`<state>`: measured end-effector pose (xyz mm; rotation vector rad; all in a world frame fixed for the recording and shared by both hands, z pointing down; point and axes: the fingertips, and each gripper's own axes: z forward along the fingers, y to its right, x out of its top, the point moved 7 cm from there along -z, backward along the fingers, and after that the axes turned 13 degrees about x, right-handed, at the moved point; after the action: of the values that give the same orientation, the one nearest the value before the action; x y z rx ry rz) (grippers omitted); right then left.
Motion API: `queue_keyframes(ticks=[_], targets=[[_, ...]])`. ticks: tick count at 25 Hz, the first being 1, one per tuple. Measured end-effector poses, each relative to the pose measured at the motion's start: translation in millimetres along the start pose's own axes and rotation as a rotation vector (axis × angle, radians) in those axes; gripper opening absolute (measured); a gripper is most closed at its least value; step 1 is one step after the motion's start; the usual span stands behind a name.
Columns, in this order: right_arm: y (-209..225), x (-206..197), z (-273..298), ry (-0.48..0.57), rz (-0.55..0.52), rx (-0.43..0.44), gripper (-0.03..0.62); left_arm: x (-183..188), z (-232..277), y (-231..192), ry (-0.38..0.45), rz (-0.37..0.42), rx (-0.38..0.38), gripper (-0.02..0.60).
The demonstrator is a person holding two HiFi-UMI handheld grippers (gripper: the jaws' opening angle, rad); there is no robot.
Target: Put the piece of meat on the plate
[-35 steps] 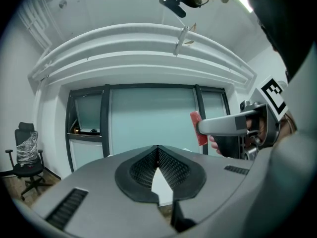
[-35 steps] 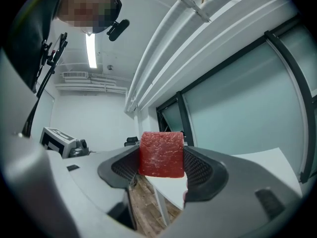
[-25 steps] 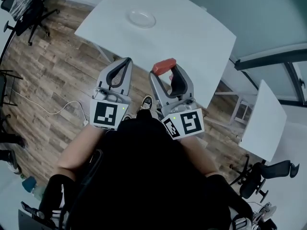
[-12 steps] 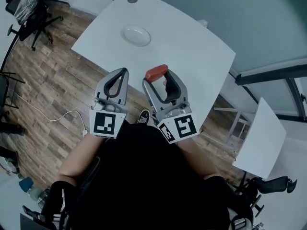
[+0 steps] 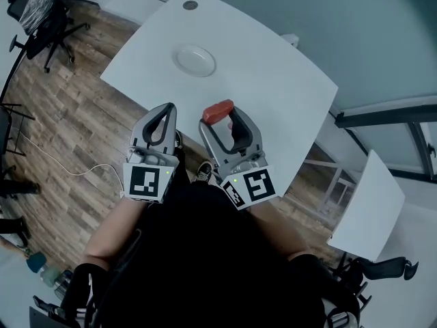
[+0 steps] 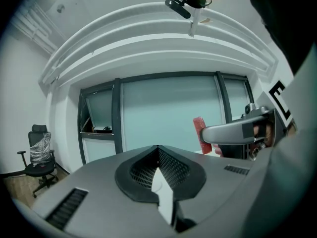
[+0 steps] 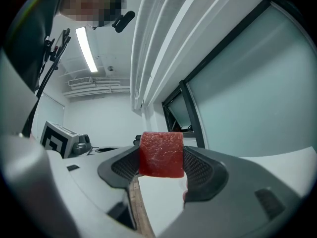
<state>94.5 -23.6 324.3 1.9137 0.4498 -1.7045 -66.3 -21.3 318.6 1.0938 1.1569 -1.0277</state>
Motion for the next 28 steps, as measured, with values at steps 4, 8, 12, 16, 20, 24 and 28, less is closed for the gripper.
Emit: queue_keyframes(ticks=[4, 8, 12, 16, 20, 24, 28], targets=[[16, -2, 43, -0.022, 0.004, -0.033, 0.275, -8, 39, -30, -0.010, -0.011, -0.039, -0.008], [32, -4, 70, -0.043, 0.002, -0.070, 0.275, -9, 71, -48, -0.013, -0.020, -0.078, -0.008], [47, -8, 100, -0.065, 0.002, -0.109, 0.275, -16, 102, -69, -0.014, -0.027, -0.123, -0.008], [59, -14, 130, -0.089, 0.006, -0.155, 0.275, -24, 129, -88, -0.045, -0.036, -0.172, -0.008], [69, -21, 153, -0.102, 0.019, -0.196, 0.275, -35, 150, -102, -0.068, -0.038, -0.213, -0.008], [79, -32, 167, -0.136, 0.026, -0.230, 0.275, -46, 167, -111, -0.093, -0.048, -0.238, -0.008], [89, -41, 171, -0.189, 0.042, -0.246, 0.275, -57, 177, -110, -0.112, -0.045, -0.244, -0.008]])
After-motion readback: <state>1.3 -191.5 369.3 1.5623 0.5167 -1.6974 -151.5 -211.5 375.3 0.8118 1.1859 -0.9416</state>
